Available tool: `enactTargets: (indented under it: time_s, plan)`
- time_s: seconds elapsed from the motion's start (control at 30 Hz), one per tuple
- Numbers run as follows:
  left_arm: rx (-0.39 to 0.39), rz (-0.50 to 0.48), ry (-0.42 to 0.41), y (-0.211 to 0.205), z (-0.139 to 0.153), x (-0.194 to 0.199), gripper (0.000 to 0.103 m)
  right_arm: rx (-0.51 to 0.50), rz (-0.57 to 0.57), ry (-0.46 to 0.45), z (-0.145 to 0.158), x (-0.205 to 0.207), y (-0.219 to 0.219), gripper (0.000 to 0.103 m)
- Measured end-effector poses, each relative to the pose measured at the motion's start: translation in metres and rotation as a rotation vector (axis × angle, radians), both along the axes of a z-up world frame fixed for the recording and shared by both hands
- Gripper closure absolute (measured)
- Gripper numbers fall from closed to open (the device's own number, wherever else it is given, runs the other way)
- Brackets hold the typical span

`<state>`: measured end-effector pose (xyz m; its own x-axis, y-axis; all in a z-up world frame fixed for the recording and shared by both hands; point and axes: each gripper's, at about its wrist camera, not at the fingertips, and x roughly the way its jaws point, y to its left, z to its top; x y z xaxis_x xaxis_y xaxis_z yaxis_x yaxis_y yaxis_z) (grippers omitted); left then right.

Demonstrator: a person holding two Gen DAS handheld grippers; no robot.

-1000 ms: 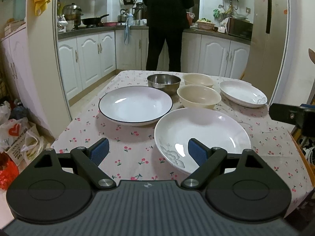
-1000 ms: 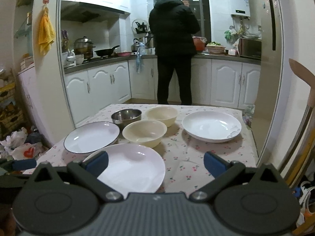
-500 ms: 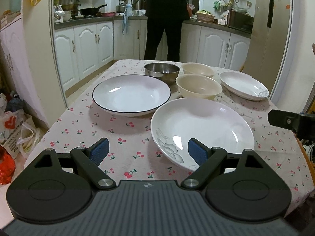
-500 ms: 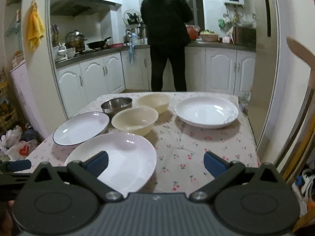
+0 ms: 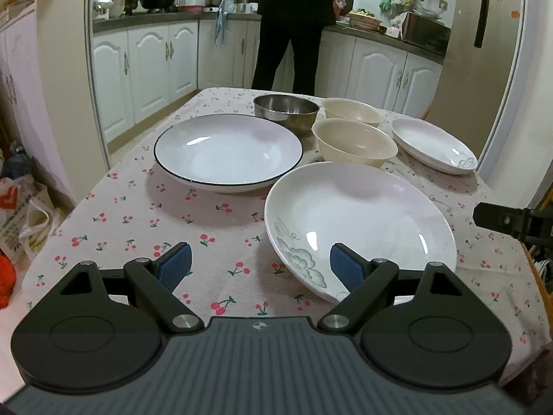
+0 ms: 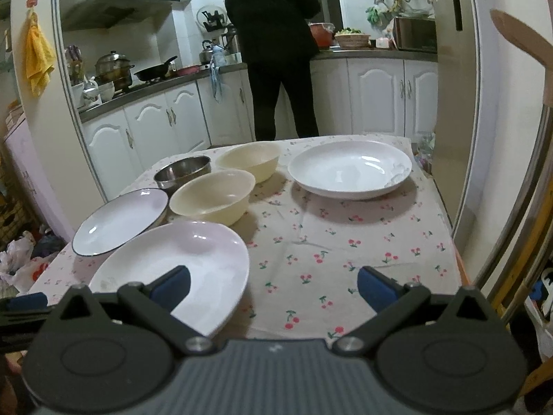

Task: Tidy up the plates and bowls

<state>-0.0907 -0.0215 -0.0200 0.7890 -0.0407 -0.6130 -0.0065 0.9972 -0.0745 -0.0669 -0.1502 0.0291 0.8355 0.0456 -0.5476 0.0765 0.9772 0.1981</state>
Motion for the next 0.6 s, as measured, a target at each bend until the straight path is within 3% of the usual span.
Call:
enactTargets:
  time_s: [0.1, 0.4, 0.6]
  plan:
    - [-0.03, -0.003, -0.001, 0.004, 0.0, 0.004, 0.0, 0.04, -0.004, 0.011, -0.003, 0.004, -0.008, 0.001]
    - [-0.225, -0.056, 0.019, 0.016, -0.005, 0.024, 0.0, 0.249, 0.029, 0.031, -0.013, 0.02, -0.027, 0.002]
    - [-0.341, -0.077, 0.027, 0.019, -0.012, 0.038, 0.0, 0.514, 0.098, 0.055, -0.022, 0.036, -0.037, 0.002]
